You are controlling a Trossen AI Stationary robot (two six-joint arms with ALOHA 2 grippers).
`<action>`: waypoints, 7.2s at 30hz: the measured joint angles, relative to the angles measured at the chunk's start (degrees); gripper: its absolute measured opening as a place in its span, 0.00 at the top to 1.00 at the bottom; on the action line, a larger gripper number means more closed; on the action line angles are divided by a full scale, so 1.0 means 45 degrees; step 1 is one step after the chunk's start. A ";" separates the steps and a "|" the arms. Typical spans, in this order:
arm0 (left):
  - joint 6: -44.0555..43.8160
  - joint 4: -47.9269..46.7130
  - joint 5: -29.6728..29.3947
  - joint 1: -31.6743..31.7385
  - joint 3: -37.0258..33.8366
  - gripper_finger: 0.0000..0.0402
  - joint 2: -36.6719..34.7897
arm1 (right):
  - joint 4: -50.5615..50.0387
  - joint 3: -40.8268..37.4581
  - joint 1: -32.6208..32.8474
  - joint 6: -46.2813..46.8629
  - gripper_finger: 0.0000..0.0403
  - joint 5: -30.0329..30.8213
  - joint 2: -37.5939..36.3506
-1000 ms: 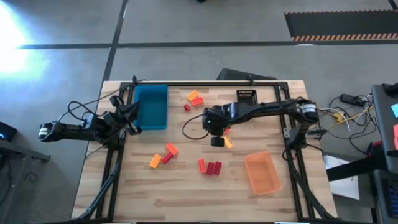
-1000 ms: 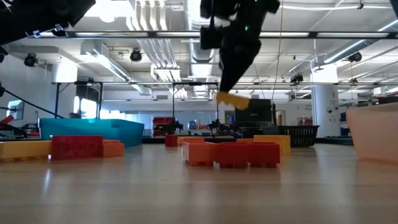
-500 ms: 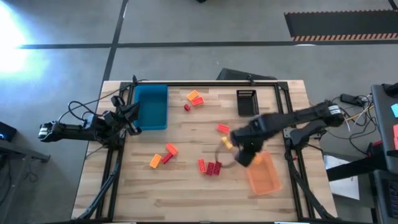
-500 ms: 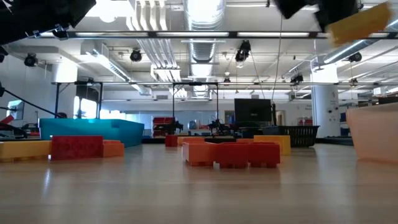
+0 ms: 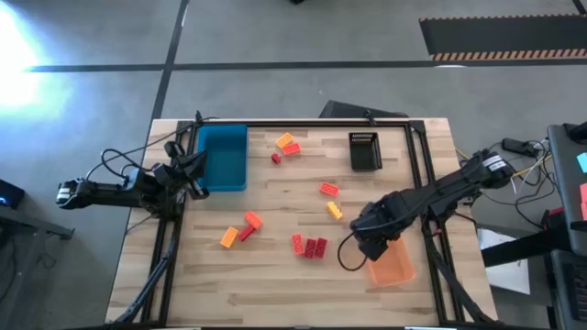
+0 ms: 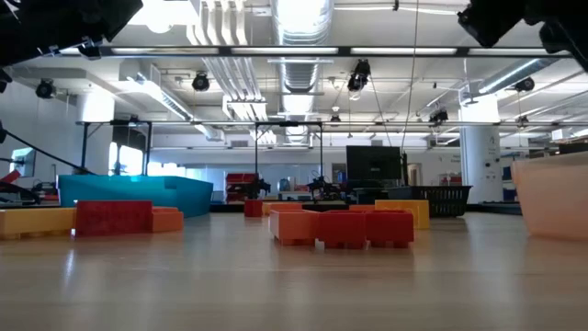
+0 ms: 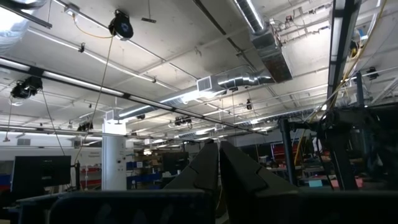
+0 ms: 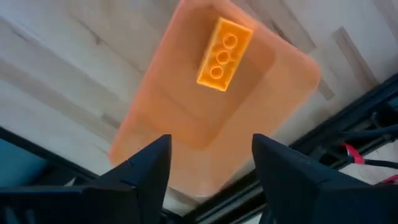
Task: Sort & place blocks by color
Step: Put the red game piece into the blue bin, then put the yellow game piece into the orange bin
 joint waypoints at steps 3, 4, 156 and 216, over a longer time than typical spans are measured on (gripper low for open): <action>0.0000 0.0008 -0.0001 -0.0001 0.0004 1.00 0.0010 | 0.0261 0.0258 -0.0002 -0.0155 0.44 0.1470 -0.0088; 0.0000 0.0004 -0.0003 -0.0001 0.0004 1.00 0.0015 | 0.0464 0.0407 -0.0002 -0.0274 0.44 0.2296 -0.0092; 0.7056 -1.8547 0.3663 0.6211 1.5979 0.86 2.0390 | 2.3388 -1.0360 -0.6205 -1.9717 0.69 0.4471 -0.7169; -0.7823 -2.2538 -0.0717 0.7624 0.9717 0.63 1.2230 | 2.3383 -1.0282 -0.6205 -1.8483 0.69 0.4462 -0.7153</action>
